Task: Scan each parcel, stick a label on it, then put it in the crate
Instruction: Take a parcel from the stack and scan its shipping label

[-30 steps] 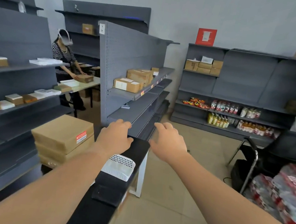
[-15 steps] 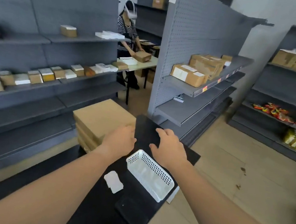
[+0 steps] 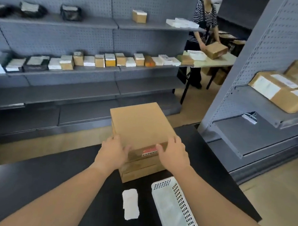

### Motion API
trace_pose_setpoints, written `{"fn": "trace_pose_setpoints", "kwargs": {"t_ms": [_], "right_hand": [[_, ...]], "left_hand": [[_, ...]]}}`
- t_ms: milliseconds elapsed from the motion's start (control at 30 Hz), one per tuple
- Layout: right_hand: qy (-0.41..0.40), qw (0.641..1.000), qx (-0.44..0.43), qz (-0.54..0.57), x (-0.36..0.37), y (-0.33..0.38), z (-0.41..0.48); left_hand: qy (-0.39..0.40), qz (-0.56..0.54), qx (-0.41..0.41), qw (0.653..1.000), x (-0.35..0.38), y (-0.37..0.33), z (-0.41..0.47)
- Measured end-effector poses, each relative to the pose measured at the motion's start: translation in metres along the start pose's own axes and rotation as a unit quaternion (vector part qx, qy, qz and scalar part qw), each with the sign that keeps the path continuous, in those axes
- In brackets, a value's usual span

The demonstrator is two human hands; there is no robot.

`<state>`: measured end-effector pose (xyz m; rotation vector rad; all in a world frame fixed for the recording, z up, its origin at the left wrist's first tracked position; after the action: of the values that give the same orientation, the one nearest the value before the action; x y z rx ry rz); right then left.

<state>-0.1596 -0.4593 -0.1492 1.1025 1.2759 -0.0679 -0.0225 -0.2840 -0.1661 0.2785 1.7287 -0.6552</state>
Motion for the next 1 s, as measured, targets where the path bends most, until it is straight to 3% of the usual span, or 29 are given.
{"fn": "trace_pose_setpoints", "kwargs": {"t_ms": [167, 500, 767, 900, 1000], "right_hand": [[0.001, 0.998, 0.027, 0.055, 0.005, -0.025, 0.053], [0.008, 0.989, 0.019, 0.145, 0.014, -0.033, 0.061], [0.061, 0.980, 0.002, 0.191, 0.061, 0.026, -0.043], [0.079, 0.971, 0.007, 0.225, 0.104, 0.045, -0.125], [0.138, 0.963, 0.037, 0.227, 0.148, 0.032, -0.181]], "left_hand": [[0.008, -0.092, -0.089, 0.992, 0.027, -0.004, 0.022], [-0.043, -0.182, -0.126, 0.974, 0.017, 0.001, 0.002], [-0.137, -0.311, -0.209, 0.917, -0.001, 0.099, -0.109], [-0.131, -0.358, -0.246, 0.891, 0.013, 0.167, -0.188], [-0.103, -0.375, -0.286, 0.876, 0.053, 0.208, -0.245]]}}
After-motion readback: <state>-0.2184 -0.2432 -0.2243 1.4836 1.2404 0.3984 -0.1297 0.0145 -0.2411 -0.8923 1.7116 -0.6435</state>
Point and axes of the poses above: each hand's wrist, its own z-axis towards the middle knuckle, its own x-axis out of the palm, y = z × x, the point moved 3 cm from there along z, towards the middle knuckle, and after that the axes turned 15 degrees about z, right-handed, at the moved point
